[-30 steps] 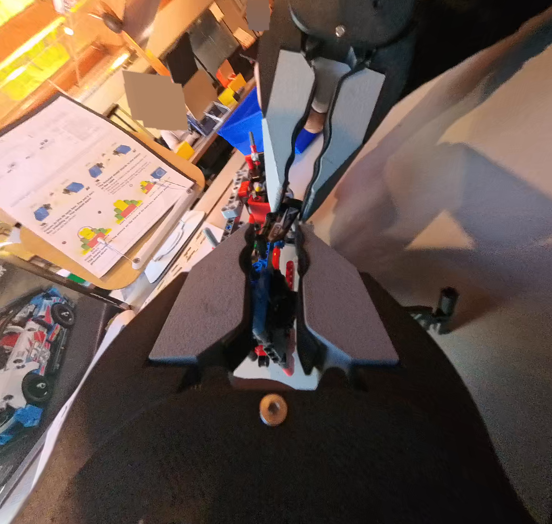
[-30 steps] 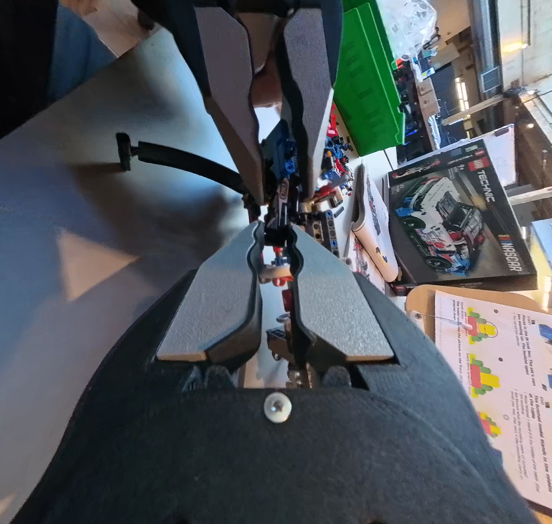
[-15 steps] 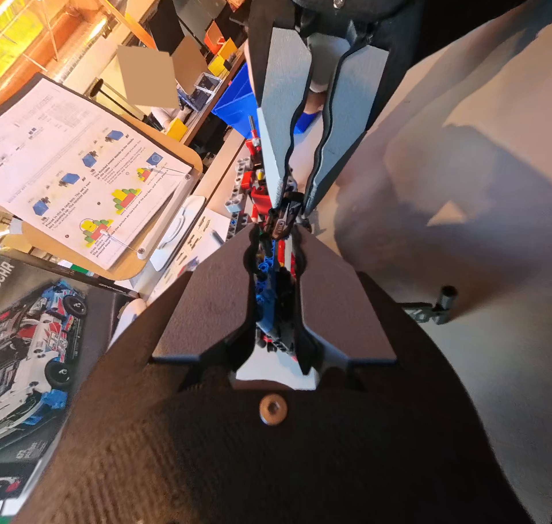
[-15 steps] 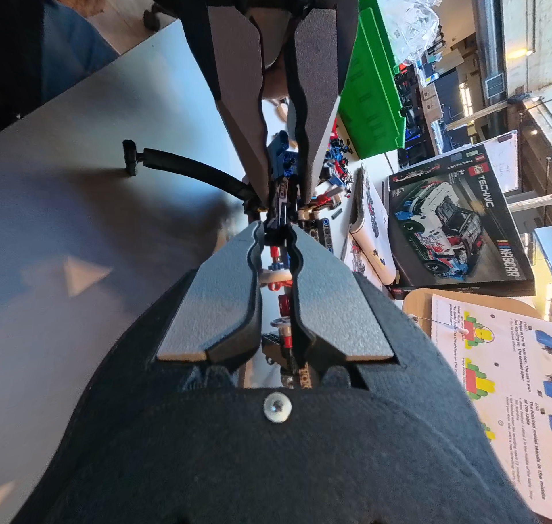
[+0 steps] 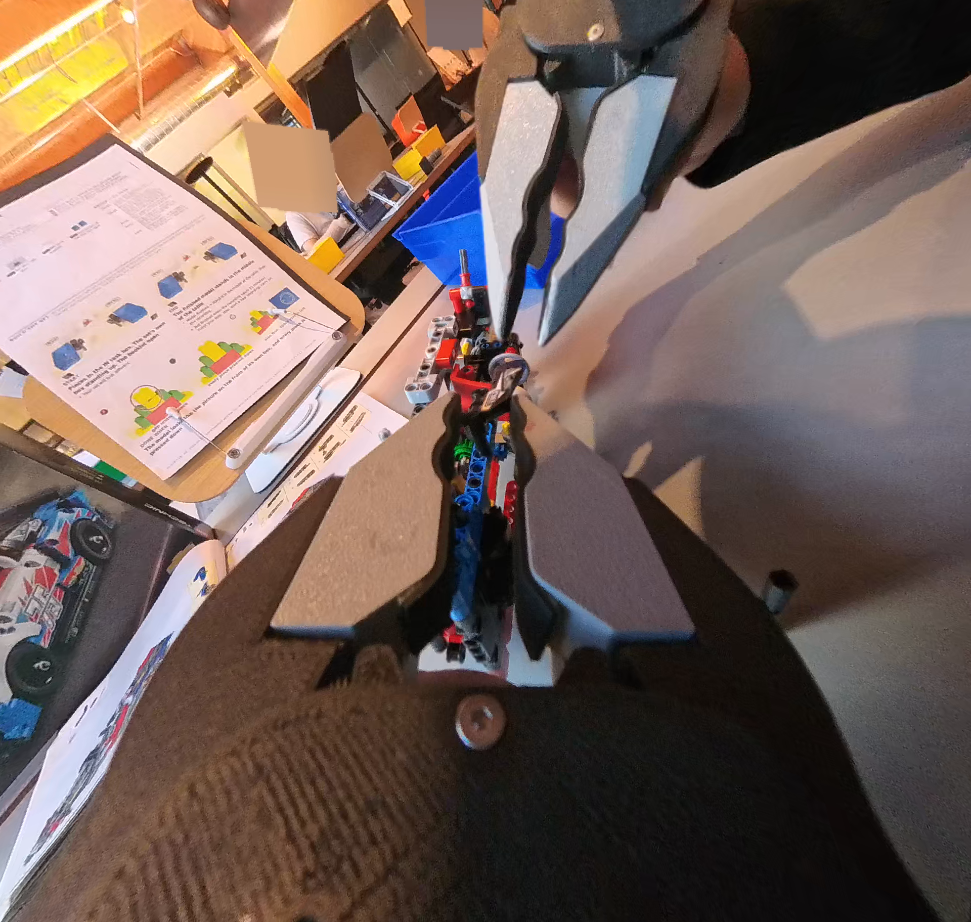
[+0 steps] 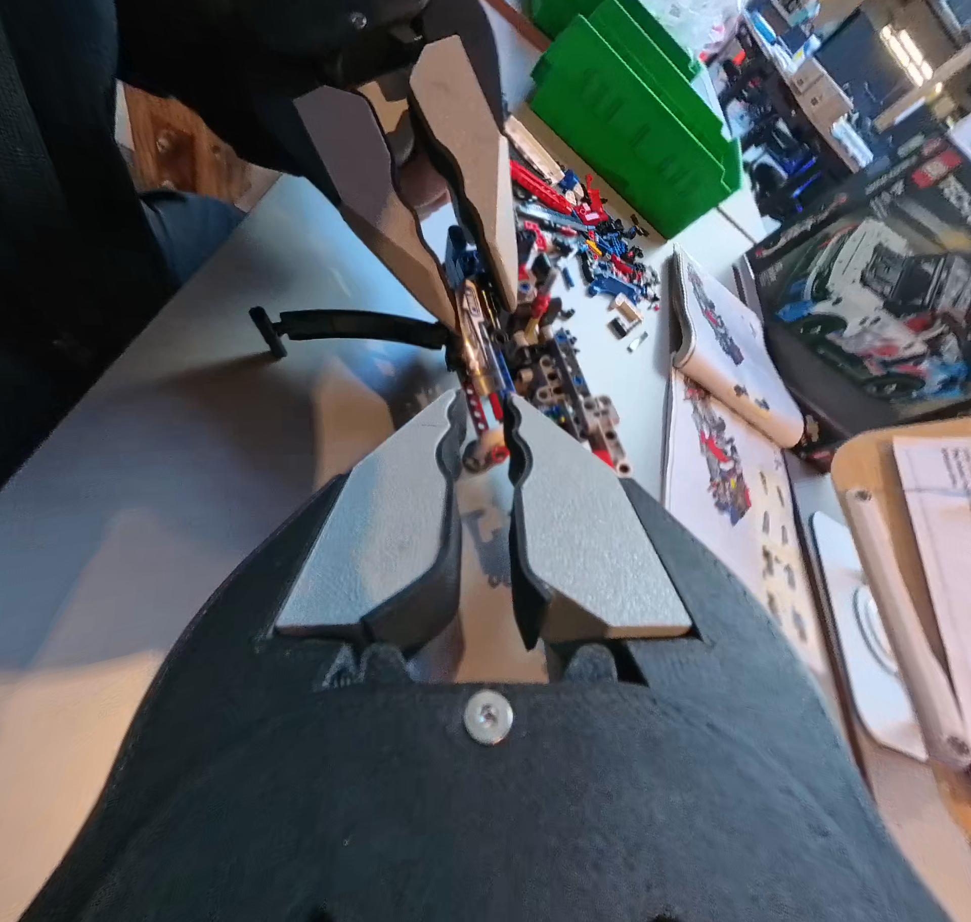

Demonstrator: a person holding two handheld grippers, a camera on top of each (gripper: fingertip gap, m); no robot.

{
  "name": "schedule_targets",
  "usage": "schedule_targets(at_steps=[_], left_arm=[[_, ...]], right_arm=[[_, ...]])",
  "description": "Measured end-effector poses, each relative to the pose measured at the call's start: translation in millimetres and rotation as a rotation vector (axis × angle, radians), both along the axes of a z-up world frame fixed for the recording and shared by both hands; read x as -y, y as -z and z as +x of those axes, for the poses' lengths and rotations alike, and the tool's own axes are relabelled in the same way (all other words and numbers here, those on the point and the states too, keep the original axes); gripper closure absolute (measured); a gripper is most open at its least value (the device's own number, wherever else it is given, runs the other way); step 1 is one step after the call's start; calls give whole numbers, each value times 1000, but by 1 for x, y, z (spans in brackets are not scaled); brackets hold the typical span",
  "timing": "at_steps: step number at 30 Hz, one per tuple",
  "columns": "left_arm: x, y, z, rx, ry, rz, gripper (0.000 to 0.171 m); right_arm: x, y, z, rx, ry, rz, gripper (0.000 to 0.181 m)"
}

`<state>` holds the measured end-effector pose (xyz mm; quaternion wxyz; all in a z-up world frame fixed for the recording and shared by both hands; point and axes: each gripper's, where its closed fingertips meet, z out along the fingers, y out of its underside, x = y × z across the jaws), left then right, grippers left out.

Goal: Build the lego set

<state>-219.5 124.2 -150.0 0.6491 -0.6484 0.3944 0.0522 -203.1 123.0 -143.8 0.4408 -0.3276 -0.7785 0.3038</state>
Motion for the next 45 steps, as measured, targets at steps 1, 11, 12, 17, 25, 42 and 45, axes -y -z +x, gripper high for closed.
schedule_targets(at_steps=[1, 11, 12, 17, 25, 42, 45], left_arm=[[0, 1, 0, 1, 0, 2, 156], [5, -5, 1, 54, 38, 97, 157], [6, -6, 1, 57, 43, 99, 157], [11, -7, -2, 72, 66, 106, 157], [14, 1, -7, 78, 49, 81, 157], [15, 2, -6, 100, 24, 76, 157], [16, 3, -6, 98, 30, 73, 157]], right_arm=[[-4, 0, 7, 11, 23, -33, 170], [-75, -6, 205, 3, 696, -333, 164], [-72, 4, 225, 29, 753, -400, 156], [-51, 62, 280, 91, 928, -560, 160], [-43, 90, 301, 143, 1015, -624, 147], [-46, 110, 303, 198, 998, -608, 160], [-55, 108, 304, 185, 1012, -648, 148]])
